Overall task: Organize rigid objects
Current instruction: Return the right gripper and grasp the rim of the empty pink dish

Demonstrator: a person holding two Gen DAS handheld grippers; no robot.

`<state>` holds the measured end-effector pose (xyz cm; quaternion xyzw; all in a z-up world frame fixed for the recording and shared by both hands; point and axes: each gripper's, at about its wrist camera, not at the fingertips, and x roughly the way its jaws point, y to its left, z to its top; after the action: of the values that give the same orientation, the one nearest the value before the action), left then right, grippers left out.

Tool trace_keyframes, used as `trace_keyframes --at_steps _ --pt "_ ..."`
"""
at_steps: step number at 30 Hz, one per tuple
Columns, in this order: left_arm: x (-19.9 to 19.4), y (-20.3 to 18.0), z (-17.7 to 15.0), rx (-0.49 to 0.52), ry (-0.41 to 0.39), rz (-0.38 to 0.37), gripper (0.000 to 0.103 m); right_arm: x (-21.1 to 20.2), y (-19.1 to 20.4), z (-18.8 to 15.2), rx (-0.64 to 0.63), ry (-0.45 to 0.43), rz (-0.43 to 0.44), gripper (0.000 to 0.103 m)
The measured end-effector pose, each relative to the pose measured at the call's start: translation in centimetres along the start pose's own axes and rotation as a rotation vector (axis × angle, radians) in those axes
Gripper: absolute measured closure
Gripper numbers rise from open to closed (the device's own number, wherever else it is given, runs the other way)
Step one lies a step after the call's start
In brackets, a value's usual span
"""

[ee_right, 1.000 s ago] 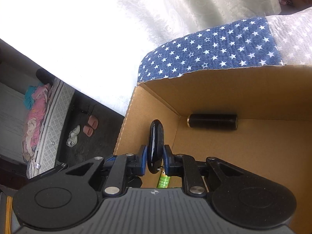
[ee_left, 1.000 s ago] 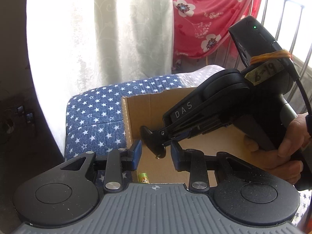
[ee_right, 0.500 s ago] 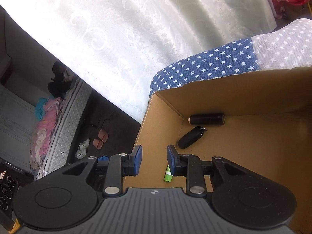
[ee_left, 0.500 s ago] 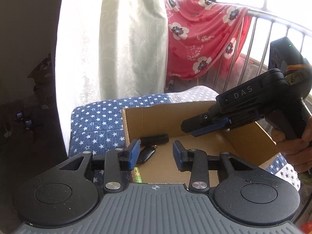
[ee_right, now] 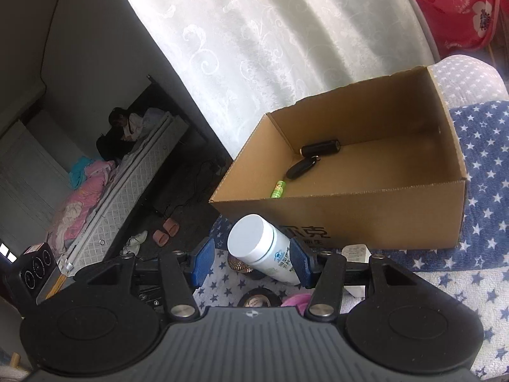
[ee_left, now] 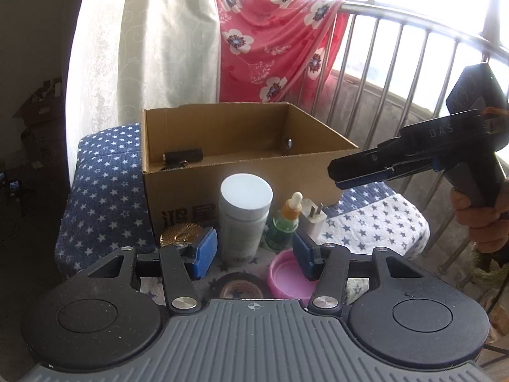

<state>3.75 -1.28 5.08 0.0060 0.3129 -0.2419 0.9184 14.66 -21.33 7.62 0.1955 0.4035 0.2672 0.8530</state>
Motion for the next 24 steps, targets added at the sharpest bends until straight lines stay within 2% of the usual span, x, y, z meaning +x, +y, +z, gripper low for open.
trace_keyframes --at_steps 3,5,7,13,21,24 --pt "1.7 -1.9 -2.5 0.046 0.086 -0.048 0.048 1.6 -0.7 -2.5 -0.013 0.039 -0.076 0.048" --pt "2.6 -2.9 -4.0 0.065 0.121 -0.055 0.048 2.5 -1.3 -4.0 -0.016 0.057 -0.127 0.048" --pt "3.5 -3.7 -4.6 0.088 0.142 -0.048 0.048 3.0 -1.7 -4.8 -0.006 0.071 -0.142 0.048" --pt "5.4 -5.7 -5.9 0.167 0.162 0.024 0.048 3.9 -1.8 -6.1 -0.047 0.096 -0.175 0.052" --pt "6.8 -5.3 -5.4 0.144 0.172 0.025 0.047 5.7 -2.2 -5.9 -0.096 0.128 -0.201 0.061" --pt "7.0 -5.5 -5.4 0.142 0.167 0.019 0.043 6.1 -2.2 -5.9 -0.111 0.133 -0.213 0.068"
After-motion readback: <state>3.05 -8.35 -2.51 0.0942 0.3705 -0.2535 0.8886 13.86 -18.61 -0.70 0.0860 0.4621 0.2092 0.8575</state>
